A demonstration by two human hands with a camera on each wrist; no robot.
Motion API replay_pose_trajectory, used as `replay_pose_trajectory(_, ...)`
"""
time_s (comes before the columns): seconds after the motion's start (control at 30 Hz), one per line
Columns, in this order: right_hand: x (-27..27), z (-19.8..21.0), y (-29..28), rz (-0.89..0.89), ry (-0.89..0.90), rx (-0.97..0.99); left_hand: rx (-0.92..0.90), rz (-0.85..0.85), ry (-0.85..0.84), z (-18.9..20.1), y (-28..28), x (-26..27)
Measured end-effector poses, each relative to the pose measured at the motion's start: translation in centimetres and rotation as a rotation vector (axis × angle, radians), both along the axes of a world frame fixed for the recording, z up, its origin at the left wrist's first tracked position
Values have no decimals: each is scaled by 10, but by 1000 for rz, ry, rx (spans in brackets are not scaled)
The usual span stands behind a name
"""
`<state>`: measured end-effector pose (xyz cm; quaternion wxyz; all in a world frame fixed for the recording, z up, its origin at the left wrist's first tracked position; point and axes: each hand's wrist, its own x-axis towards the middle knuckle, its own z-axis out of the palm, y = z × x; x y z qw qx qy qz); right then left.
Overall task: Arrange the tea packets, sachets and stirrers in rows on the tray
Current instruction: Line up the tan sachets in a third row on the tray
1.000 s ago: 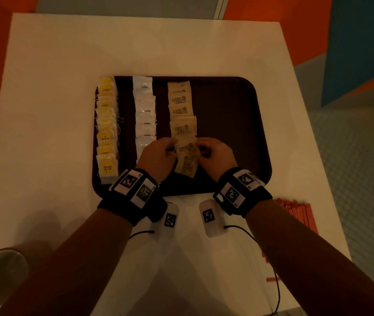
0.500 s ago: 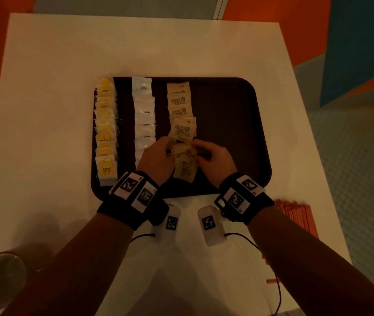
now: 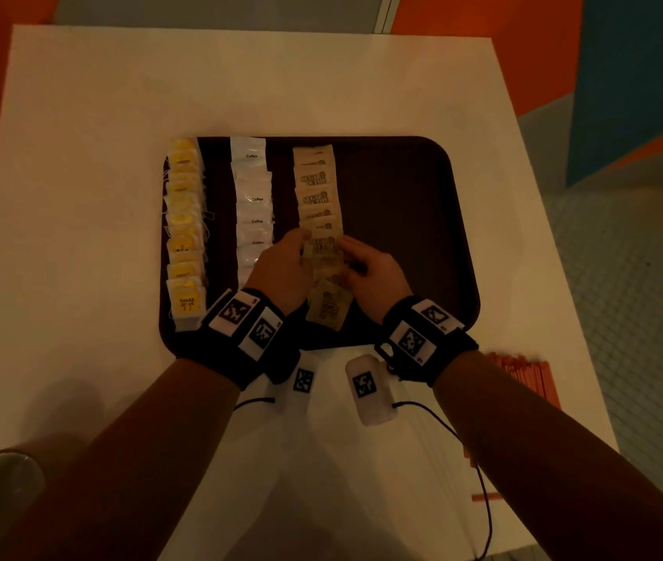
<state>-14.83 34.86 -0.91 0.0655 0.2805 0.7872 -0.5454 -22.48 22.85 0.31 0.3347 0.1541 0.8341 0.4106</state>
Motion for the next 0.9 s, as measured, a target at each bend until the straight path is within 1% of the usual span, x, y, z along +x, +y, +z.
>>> replay_pose_trajectory(0.13,6,7,-1,-25,-22,31,-9,22,1,5,-4,1)
replay_pose_trajectory(0.27,8,10,2,-22,-119,125,-69,26,39,14,-8,5)
replay_pose_trajectory(0.37,11,5,3,-34,-149,131,-88,41,-19,15,-8,15)
replay_pose_trajectory(0.5,12,-3,-3,-89,-106,81,-62,81,-78,8,-7,23)
replay_pose_trajectory(0.63,14,-6,-7,-153,-63,50,21,149,-160,5,-9,25)
replay_pose_trajectory(0.83,6,-2,-3,-218,7,10,122,248,-147,8,-7,22)
replay_pose_trajectory(0.9,1,-1,-1,-235,22,-6,170,274,-176,9,-6,20)
